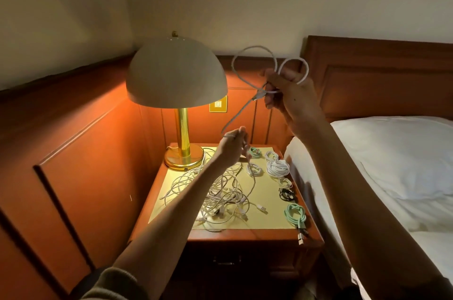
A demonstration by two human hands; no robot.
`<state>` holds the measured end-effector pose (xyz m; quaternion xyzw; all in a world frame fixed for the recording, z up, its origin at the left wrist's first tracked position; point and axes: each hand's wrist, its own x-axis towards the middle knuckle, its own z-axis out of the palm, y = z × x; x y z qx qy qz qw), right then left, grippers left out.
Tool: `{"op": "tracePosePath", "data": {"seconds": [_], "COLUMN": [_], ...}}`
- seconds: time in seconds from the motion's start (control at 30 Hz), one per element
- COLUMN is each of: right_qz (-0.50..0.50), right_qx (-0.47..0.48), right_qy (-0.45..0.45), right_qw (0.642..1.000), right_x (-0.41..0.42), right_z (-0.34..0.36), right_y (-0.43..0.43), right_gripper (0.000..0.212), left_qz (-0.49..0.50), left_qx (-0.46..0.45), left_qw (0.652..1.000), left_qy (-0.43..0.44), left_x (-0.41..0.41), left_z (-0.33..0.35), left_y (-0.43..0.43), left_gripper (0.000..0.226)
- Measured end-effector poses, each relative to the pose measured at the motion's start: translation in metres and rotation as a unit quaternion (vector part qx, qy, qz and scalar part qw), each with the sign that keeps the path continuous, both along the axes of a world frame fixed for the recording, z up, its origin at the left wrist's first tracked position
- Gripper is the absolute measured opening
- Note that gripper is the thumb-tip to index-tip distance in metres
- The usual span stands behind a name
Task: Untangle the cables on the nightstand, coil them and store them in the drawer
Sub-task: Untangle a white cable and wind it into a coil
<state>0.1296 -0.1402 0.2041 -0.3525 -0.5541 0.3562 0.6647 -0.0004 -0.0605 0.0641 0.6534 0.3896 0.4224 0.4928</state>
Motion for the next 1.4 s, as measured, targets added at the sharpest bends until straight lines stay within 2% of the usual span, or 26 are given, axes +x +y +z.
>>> {"op": "tracePosePath", "data": {"seconds": [0.03,0.1,0.17,0.23,0.33,0.4,0.5,0.57,0.63,0.73,0.77,0.8,0.83,0.9,0.97,1.0,1.1,1.2,1.27,1.33,1.37,1.4], "right_qz": [-0.025,-0.053,-0.04,-0.002,0.055,0.07,0.074,0.093,0.156,0.253,0.276,0.281,0.261,0.12,-0.01,-0.014,0.078,0.089,0.191,0.295,0.316,0.306], "right_qx": [-0.025,-0.088,-0.145,-0.178,-0.18,-0.185,-0.193,-0.205,-0.235,-0.278,-0.292,-0.312,-0.327,-0.309,-0.242,-0.205,-0.138,-0.072,-0.105,-0.178,-0.185,-0.175], "right_qy": [-0.029,-0.111,-0.188,-0.247,-0.259,-0.242,-0.278,-0.33,-0.375,-0.443,-0.434,-0.395,-0.335,-0.278,-0.304,-0.304,-0.297,-0.326,-0.224,-0.068,-0.036,-0.044], "right_qw": [0.999,0.988,0.97,0.953,0.947,0.95,0.938,0.917,0.883,0.814,0.806,0.817,0.844,0.901,0.921,0.93,0.942,0.939,0.95,0.936,0.93,0.935], "right_x": [0.007,0.02,0.03,0.034,0.032,0.027,0.021,0.022,0.027,0.038,0.042,0.044,0.045,0.038,0.022,0.013,-0.019,-0.042,-0.047,-0.042,-0.038,-0.038], "right_z": [-0.002,-0.009,-0.021,-0.035,-0.052,-0.059,-0.065,-0.067,-0.068,-0.069,-0.068,-0.067,-0.064,-0.059,-0.056,-0.055,-0.046,-0.035,-0.026,-0.013,-0.011,-0.007], "right_y": [-0.002,-0.009,-0.014,-0.018,-0.021,-0.022,-0.022,-0.027,-0.033,-0.04,-0.04,-0.042,-0.043,-0.046,-0.048,-0.048,-0.057,-0.065,-0.068,-0.072,-0.07,-0.071], "right_gripper": [0.015,0.015,0.015,0.014,0.013,0.013,0.016,0.024,0.034,0.048,0.054,0.061,0.069,0.085,0.076,0.065,0.047,0.029,0.033,0.044,0.046,0.044], "left_qz": [0.031,0.102,0.164,0.196,0.163,0.167,0.172,0.158,0.133,0.133,0.141,0.146,0.142,0.118,0.098,0.094,0.086,0.102,0.139,0.161,0.162,0.151], "left_qx": [0.021,0.13,0.268,0.365,0.365,0.379,0.429,0.43,0.41,0.403,0.403,0.399,0.394,0.375,0.354,0.349,0.339,0.326,0.329,0.331,0.324,0.313], "left_qw": [0.999,0.986,0.945,0.908,0.916,0.91,0.881,0.858,0.839,0.818,0.809,0.805,0.806,0.823,0.839,0.841,0.851,0.876,0.877,0.87,0.869,0.872], "left_qy": [-0.022,0.023,0.087,0.065,-0.031,-0.011,0.103,0.231,0.331,0.389,0.404,0.414,0.418,0.411,0.403,0.402,0.392,0.341,0.322,0.327,0.336,0.344], "left_x": [-0.007,-0.029,-0.053,-0.075,-0.085,-0.079,-0.075,-0.079,-0.089,-0.109,-0.116,-0.122,-0.127,-0.132,-0.129,-0.126,-0.115,-0.108,-0.108,-0.112,-0.114,-0.118], "left_z": [0.009,0.03,0.053,0.079,0.112,0.124,0.133,0.136,0.136,0.129,0.128,0.127,0.128,0.13,0.132,0.134,0.135,0.136,0.138,0.139,0.143,0.145], "left_y": [0.004,0.005,-0.002,-0.013,-0.024,-0.031,-0.04,-0.045,-0.052,-0.059,-0.06,-0.063,-0.067,-0.077,-0.089,-0.095,-0.107,-0.112,-0.113,-0.111,-0.112,-0.112], "left_gripper": [0.04,0.038,0.037,0.033,0.033,0.034,0.032,0.028,0.03,0.032,0.033,0.034,0.035,0.036,0.037,0.036,0.036,0.038,0.039,0.039,0.038,0.038]}}
